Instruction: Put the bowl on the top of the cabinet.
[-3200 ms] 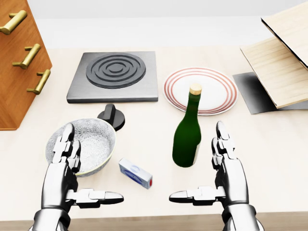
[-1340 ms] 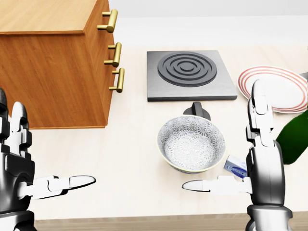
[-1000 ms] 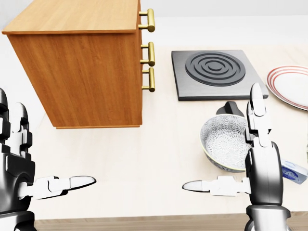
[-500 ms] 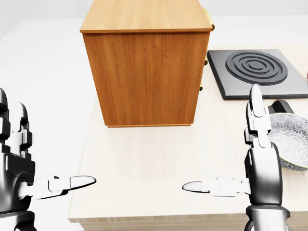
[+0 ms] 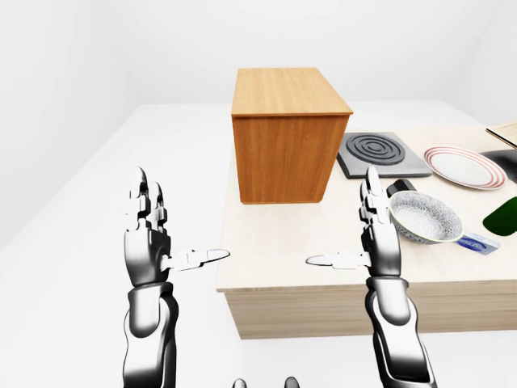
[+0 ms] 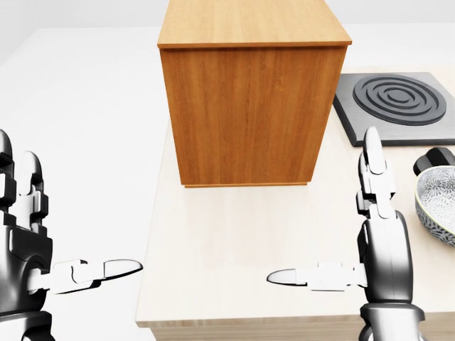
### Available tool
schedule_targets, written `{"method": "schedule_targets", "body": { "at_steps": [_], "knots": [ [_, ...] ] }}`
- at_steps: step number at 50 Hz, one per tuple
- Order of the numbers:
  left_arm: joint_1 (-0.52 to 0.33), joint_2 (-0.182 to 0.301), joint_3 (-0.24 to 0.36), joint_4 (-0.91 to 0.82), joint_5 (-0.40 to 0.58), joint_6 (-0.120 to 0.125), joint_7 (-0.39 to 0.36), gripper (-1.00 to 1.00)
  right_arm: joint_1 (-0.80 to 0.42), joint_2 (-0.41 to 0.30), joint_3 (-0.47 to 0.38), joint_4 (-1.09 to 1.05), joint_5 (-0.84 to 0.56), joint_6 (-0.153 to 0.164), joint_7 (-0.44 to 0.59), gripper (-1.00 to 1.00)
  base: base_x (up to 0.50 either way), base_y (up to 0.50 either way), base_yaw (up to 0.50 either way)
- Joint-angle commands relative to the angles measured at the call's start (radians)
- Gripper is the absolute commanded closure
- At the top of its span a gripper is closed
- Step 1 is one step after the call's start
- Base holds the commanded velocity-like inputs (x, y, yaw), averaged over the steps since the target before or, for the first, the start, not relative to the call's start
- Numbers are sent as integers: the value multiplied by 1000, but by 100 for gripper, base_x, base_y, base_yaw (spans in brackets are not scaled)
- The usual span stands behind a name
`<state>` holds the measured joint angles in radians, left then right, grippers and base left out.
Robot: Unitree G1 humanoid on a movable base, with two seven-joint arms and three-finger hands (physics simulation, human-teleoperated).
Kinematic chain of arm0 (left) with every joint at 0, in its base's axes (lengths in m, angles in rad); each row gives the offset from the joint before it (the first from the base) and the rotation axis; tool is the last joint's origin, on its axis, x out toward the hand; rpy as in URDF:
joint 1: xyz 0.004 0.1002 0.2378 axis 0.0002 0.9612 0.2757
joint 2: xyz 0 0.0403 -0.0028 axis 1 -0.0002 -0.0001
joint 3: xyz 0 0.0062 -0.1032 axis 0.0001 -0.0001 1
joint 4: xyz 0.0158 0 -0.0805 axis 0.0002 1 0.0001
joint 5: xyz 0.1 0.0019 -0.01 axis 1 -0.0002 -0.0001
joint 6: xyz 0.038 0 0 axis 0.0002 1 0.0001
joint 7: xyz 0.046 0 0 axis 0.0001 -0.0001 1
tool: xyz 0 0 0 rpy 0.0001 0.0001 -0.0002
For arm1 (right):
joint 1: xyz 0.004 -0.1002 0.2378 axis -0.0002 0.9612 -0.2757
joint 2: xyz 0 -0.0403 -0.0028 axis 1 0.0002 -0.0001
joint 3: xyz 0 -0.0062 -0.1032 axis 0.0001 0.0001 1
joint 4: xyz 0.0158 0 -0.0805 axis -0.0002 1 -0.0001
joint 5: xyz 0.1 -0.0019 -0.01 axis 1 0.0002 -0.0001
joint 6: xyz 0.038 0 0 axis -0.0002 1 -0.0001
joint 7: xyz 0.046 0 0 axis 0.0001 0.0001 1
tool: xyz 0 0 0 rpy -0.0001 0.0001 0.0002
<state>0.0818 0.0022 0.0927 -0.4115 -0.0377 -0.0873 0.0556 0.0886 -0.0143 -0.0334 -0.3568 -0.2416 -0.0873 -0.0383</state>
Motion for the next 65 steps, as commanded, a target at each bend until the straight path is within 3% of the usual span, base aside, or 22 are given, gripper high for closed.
{"method": "schedule_targets", "body": {
  "at_steps": [1,20,40,62,65],
  "knots": [
    [-2,1,0,0,-1,0,-1,-100,-7,1,3,-23,10,0,11,-100,0,0,0],
    [-2,0,-1,0,-6,0,-6,-100,-13,0,2,-35,13,0,13,-100,26,-39,0],
    [-5,0,-8,16,-9,0,-10,-100,-14,-1,0,-33,14,0,13,-100,27,6,0],
    [-12,2,-4,27,-7,0,1,-100,-21,-2,-10,-34,16,0,5,-100,1,0,0],
    [-15,2,0,37,-2,0,6,-100,-39,-13,-48,-86,-80,0,-28,-100,0,0,0]
  ]
}}
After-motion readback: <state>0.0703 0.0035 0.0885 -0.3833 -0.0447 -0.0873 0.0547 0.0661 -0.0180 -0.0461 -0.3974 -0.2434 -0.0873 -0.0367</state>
